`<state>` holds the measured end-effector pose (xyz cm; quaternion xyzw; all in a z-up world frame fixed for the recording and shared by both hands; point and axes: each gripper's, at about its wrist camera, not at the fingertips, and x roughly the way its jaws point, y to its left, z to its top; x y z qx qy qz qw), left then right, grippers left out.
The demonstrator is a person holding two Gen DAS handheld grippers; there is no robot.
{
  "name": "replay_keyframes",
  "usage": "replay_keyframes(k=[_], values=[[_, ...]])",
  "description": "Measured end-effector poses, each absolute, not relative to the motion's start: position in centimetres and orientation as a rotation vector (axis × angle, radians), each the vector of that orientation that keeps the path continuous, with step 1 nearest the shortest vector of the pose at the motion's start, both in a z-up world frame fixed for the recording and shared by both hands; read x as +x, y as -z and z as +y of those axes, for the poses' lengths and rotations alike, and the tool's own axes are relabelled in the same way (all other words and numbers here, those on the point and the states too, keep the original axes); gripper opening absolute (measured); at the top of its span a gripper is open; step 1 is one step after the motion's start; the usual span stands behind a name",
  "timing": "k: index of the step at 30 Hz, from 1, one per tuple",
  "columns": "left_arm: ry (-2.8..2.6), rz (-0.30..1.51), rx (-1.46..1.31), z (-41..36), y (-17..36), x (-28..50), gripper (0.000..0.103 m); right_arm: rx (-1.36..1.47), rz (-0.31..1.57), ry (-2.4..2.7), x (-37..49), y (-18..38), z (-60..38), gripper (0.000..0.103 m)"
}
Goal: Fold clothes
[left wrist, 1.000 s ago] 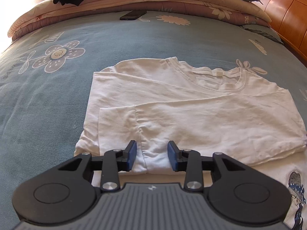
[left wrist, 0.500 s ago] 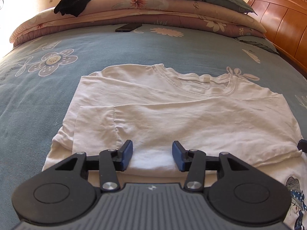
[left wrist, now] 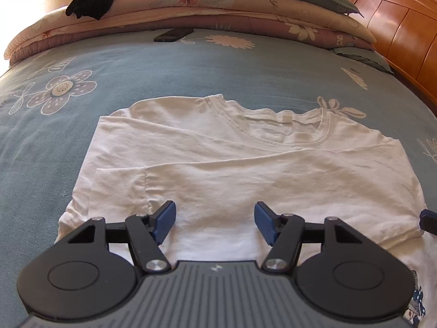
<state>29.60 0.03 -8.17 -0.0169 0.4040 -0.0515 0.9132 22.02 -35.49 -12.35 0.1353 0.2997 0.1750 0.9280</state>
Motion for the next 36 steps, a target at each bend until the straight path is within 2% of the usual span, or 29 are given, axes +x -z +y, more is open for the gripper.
replay_keyframes(k=[2, 5, 10, 13, 18, 23, 27, 28, 29, 36], values=[[0.191, 0.797, -0.030, -2.1, 6.5, 30.2, 0.064, 0.260, 0.602, -0.358, 21.8, 12.2, -35.3, 0.050], [0.388, 0.776, -0.020, -6.9, 4.1, 32.2, 0.064, 0.255, 0.587, -0.377, 21.5, 12.0, -35.2, 0.061], [0.613, 0.805, 0.006, -15.1, 3.5, 38.0, 0.063, 0.285, 0.595, -0.394, 21.8, 12.2, -35.6, 0.062], [0.620, 0.905, 0.012, -17.4, 5.6, 41.5, 0.043, 0.336, 0.604, -0.413, 22.1, 12.4, -36.3, 0.062], [0.671, 0.959, 0.039, -17.8, 8.0, 42.7, 0.043, 0.318, 0.608, -0.413, 22.1, 12.4, -35.9, 0.063], [0.724, 0.956, 0.048, -17.8, 8.7, 42.6, 0.049, 0.320, 0.608, -0.415, 22.1, 12.4, -35.9, 0.063], [0.702, 0.958, 0.152, -18.6, 9.4, 42.3, 0.047, 0.318, 0.609, -0.415, 22.1, 12.4, -35.8, 0.063], [0.694, 0.941, 0.190, -18.8, 9.5, 41.9, 0.035, 0.319, 0.609, -0.415, 22.1, 12.4, -35.8, 0.063], [0.679, 0.918, 0.235, -19.0, 9.4, 41.3, 0.017, 0.317, 0.610, -0.414, 22.1, 12.4, -35.8, 0.063], [0.632, 0.881, 0.204, -18.6, 7.7, 40.4, 0.017, 0.309, 0.610, -0.412, 22.1, 12.4, -35.8, 0.063]])
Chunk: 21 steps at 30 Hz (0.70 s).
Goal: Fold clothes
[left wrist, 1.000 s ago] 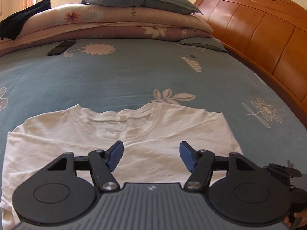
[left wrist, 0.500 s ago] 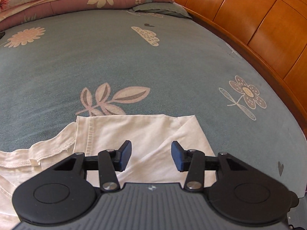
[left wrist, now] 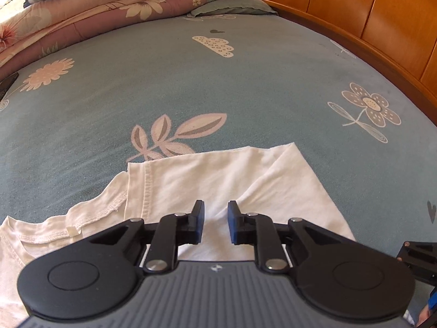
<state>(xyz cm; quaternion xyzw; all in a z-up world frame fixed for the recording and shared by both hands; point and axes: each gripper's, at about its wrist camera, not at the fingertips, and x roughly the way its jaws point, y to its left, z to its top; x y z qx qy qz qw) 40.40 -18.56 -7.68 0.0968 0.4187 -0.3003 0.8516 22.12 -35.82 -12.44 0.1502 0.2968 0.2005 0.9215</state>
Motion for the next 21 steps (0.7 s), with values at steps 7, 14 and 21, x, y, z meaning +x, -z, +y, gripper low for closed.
replay_keyframes(k=[7, 14, 21], values=[[0.861, 0.952, 0.164, -23.2, 7.7, 39.2, 0.028, 0.305, 0.610, -0.410, 22.1, 12.4, -35.8, 0.063], [0.794, 0.970, 0.078, -26.1, 9.8, 42.6, 0.028, 0.293, 0.612, -0.407, 22.1, 12.4, -35.6, 0.064], [0.735, 0.950, -0.011, -25.7, 8.5, 43.3, 0.037, 0.299, 0.603, -0.419, 21.7, 11.9, -36.0, 0.065]])
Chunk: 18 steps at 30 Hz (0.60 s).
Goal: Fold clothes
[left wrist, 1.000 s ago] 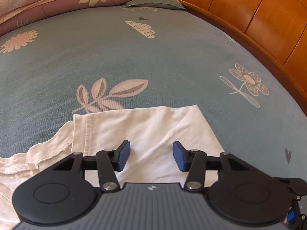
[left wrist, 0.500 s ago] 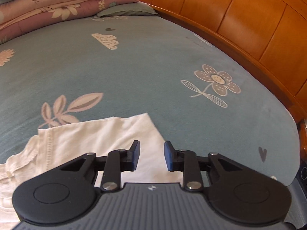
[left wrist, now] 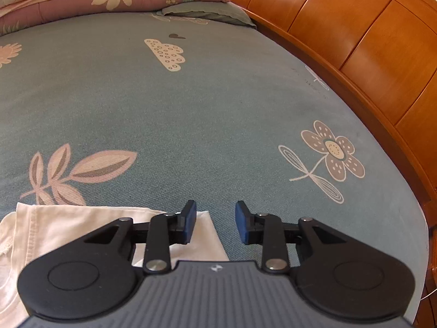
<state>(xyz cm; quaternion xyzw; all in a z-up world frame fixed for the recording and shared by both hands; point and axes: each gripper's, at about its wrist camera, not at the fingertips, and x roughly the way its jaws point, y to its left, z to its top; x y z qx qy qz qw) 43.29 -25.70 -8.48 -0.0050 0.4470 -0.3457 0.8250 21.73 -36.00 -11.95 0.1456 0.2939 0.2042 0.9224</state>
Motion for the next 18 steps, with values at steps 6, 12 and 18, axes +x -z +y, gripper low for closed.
replay_keyframes(k=[6, 12, 18], values=[[0.729, 0.895, 0.017, -21.5, 6.3, 39.4, 0.047, 0.393, 0.476, -0.289, 20.3, 9.8, -40.9, 0.088], [0.763, 0.928, -0.104, -19.0, 7.4, 36.1, 0.050, 0.558, 0.539, 0.001, 21.1, 10.9, -46.6, 0.091], [0.853, 1.022, -0.240, -21.7, 10.1, 35.8, 0.051, 0.591, 0.577, 0.047, 21.5, 12.1, -47.6, 0.103]])
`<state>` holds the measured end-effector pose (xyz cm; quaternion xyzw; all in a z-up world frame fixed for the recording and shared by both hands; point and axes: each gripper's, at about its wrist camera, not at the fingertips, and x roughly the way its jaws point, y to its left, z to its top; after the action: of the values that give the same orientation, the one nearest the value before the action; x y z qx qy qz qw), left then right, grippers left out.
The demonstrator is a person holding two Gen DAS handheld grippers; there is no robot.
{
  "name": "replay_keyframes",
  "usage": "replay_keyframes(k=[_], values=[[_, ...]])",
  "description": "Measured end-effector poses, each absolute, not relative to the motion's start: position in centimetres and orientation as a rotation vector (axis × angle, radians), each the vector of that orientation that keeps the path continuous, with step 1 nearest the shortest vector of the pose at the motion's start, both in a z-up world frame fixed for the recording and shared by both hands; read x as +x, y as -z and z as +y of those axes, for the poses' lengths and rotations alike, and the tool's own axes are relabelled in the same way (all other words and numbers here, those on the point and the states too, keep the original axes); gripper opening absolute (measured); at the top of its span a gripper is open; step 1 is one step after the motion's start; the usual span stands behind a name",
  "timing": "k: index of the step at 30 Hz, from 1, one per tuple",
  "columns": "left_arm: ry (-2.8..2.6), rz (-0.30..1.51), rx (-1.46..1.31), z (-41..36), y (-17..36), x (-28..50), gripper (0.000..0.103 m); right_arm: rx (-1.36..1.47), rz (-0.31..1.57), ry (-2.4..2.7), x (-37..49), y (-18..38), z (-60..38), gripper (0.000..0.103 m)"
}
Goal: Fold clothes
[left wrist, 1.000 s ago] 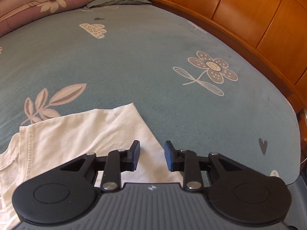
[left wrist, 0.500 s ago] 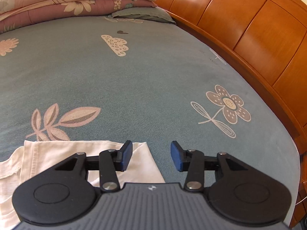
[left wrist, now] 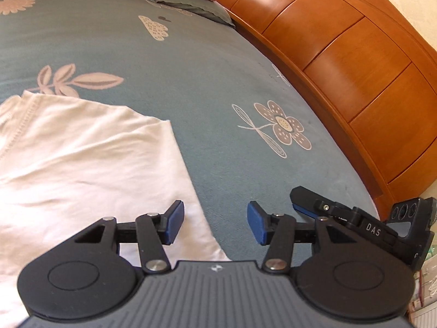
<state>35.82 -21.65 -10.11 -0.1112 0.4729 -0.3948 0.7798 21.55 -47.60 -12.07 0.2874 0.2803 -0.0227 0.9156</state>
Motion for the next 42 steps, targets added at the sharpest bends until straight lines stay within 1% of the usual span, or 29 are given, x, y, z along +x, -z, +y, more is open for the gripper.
replay_keyframes(k=[1, 4, 8, 10, 12, 16, 19, 21, 24, 27, 30, 31, 34, 36, 39, 42], values=[[0.864, 1.038, -0.255, -22.2, 10.4, 36.0, 0.055, 0.572, 0.584, 0.047, 21.6, 12.0, -47.4, 0.103], [0.874, 1.035, -0.260, -23.5, 10.4, 36.4, 0.055, 0.525, 0.601, 0.046, 21.8, 11.9, -47.0, 0.103], [0.871, 0.994, -0.258, -22.7, 8.8, 36.0, 0.056, 0.534, 0.604, 0.041, 21.7, 11.9, -47.2, 0.103], [0.853, 0.978, -0.241, -21.8, 8.2, 35.6, 0.059, 0.543, 0.601, 0.040, 21.6, 11.9, -47.4, 0.103], [0.835, 0.993, -0.230, -20.7, 8.1, 34.9, 0.063, 0.535, 0.602, 0.043, 21.6, 11.9, -47.2, 0.103], [0.839, 1.063, -0.249, -19.7, 9.2, 34.0, 0.065, 0.487, 0.607, 0.059, 21.8, 11.9, -46.5, 0.103], [0.868, 1.137, -0.334, -19.7, 10.0, 34.4, 0.065, 0.431, 0.613, 0.073, 21.9, 11.9, -45.7, 0.103], [0.872, 1.075, -0.345, -19.1, 8.6, 34.0, 0.065, 0.406, 0.618, 0.079, 22.0, 11.9, -45.4, 0.103], [0.847, 1.045, -0.329, -17.6, 7.8, 33.3, 0.072, 0.400, 0.620, 0.084, 22.0, 11.9, -45.3, 0.103], [0.818, 1.022, -0.315, -16.1, 7.3, 32.6, 0.073, 0.409, 0.620, 0.084, 22.0, 11.9, -45.5, 0.103], [0.770, 1.102, -0.352, -15.0, 9.5, 32.2, 0.073, 0.416, 0.618, 0.084, 21.9, 11.9, -45.5, 0.103], [0.769, 1.104, -0.366, -14.8, 10.1, 31.8, 0.073, 0.416, 0.618, 0.084, 21.9, 11.9, -45.6, 0.103], [0.760, 1.050, -0.327, -14.5, 9.1, 30.6, 0.073, 0.416, 0.617, 0.082, 21.9, 11.9, -45.6, 0.103], [0.737, 0.979, -0.293, -13.6, 7.5, 29.8, 0.073, 0.414, 0.616, 0.084, 21.8, 11.9, -45.5, 0.103], [0.659, 0.904, -0.291, -10.1, 5.2, 30.0, 0.074, 0.392, 0.620, 0.090, 21.9, 11.9, -45.2, 0.103], [0.509, 0.866, -0.271, -5.6, 3.7, 30.5, 0.075, 0.386, 0.630, 0.075, 21.9, 11.5, -44.9, 0.103]])
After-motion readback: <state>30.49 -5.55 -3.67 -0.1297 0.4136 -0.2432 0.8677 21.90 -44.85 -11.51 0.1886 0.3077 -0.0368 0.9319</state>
